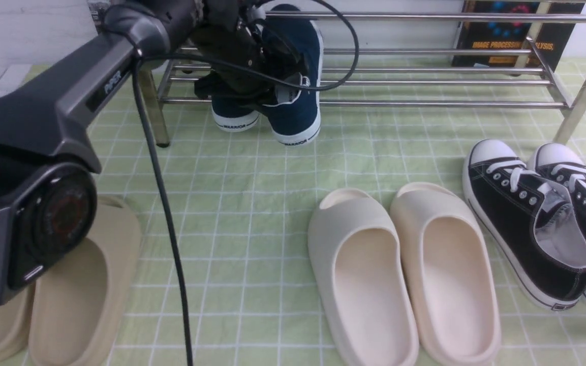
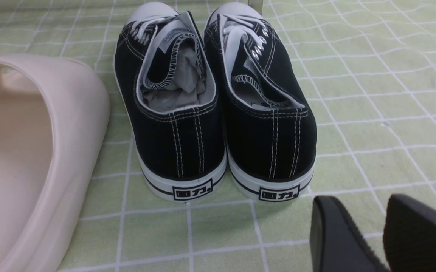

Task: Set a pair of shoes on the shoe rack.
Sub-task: Use the left arm to put a shoe into the shoe rack

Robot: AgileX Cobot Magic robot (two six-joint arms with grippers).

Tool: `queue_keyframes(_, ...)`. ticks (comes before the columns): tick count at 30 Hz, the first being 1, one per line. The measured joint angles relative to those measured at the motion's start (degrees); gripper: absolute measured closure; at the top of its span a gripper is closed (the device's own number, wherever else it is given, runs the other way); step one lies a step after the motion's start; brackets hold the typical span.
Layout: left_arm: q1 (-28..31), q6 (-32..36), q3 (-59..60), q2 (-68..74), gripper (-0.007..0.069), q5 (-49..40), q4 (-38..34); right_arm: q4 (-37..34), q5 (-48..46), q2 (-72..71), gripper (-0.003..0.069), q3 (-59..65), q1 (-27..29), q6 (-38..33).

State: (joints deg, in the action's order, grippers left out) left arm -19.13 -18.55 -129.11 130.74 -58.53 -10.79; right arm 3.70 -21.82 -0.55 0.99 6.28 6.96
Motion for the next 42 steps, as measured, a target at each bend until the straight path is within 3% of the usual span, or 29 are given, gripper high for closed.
queue_keyframes(12,0.0,-0.7,-4.1,4.1,0.0610,2.1,2.5,0.0,0.0,0.0,0.0419,0.0,0.0,0.0)
queue_keyframes(17,0.0,-0.9,-4.5,4.1,0.0513,4.9,3.0,0.0,0.0,0.0,0.0419,0.0,0.0,0.0)
queue_keyframes(23,0.0,-0.9,-4.7,2.4,0.0336,4.5,3.4,0.0,0.0,0.0,0.0419,0.0,0.0,0.0)
queue_keyframes(26,0.0,-0.9,-4.7,-0.5,0.0323,1.3,5.4,0.0,0.0,0.0,0.0419,0.0,0.0,0.0)
queue_keyframes(31,0.0,-0.6,-4.9,-5.6,0.0393,-5.4,9.7,0.0,0.0,0.0,0.0419,0.0,0.0,0.0)
queue_keyframes(35,0.0,1.6,-5.1,-9.3,0.0522,-11.6,10.3,0.0,0.0,0.0,0.0419,0.0,0.0,0.0)
queue_keyframes(38,0.0,4.2,-3.6,-9.7,0.0631,-12.7,7.5,0.0,0.0,0.0,0.0419,0.0,0.0,0.0)
queue_keyframes(42,-0.2,7.3,3.4,-9.5,0.0638,-12.8,1.1,0.0,0.0,0.0,0.0419,0.0,0.0,0.0)
